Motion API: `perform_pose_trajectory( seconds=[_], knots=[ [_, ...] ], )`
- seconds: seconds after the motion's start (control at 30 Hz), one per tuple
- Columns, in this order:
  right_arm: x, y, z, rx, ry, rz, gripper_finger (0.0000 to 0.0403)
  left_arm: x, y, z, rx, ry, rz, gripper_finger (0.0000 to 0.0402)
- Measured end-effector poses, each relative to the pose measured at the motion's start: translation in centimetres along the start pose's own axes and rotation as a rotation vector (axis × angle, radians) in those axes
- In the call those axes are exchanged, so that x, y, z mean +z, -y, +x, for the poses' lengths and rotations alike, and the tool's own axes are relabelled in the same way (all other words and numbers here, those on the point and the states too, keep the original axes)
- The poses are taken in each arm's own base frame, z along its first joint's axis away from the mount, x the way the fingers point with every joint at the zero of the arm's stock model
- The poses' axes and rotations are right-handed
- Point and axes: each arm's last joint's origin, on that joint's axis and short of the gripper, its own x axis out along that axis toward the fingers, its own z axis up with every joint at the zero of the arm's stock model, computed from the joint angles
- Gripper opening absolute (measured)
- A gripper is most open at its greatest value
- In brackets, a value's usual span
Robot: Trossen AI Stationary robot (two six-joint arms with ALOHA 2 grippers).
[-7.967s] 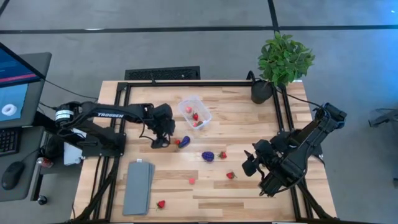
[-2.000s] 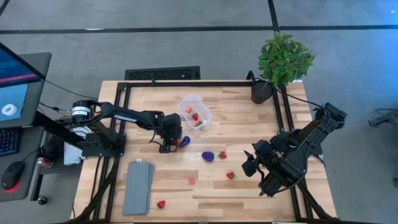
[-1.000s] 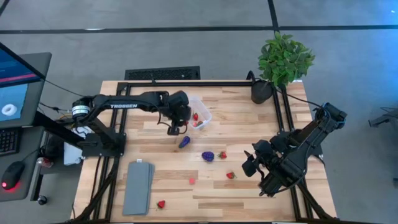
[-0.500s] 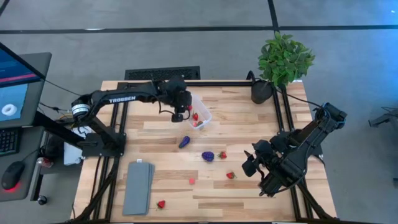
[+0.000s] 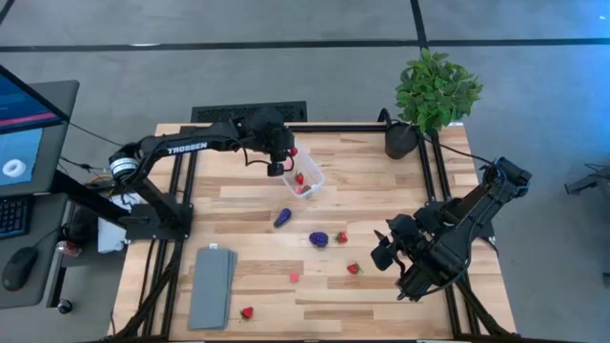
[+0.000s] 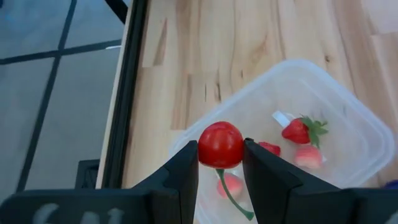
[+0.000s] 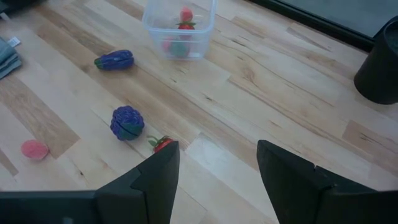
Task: Pick and placing Produce into tupperware
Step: Put the cherry into the transparent container
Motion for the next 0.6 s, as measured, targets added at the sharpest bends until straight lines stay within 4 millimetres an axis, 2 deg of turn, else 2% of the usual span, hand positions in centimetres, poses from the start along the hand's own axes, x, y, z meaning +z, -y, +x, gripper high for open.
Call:
perform_pose_trajectory(
  seconds=[0.13,0.47,0.6],
  knots=[
    [0.0,0.0,0.0,0.0,0.0,0.0,0.024,-0.4,-0.1,0.9,-0.01,-0.023,-0.006,0.0103],
    [0.0,0.0,0.0,0.003,0.0,0.004,0.024,-2.1,0.4,5.0,-0.072,-0.137,-0.061,0.0103],
    [0.0,-0.1,0.0,0.004,-0.001,0.006,0.024,-2.6,0.5,6.0,-0.078,-0.161,-0.067,0.0103]
  ],
)
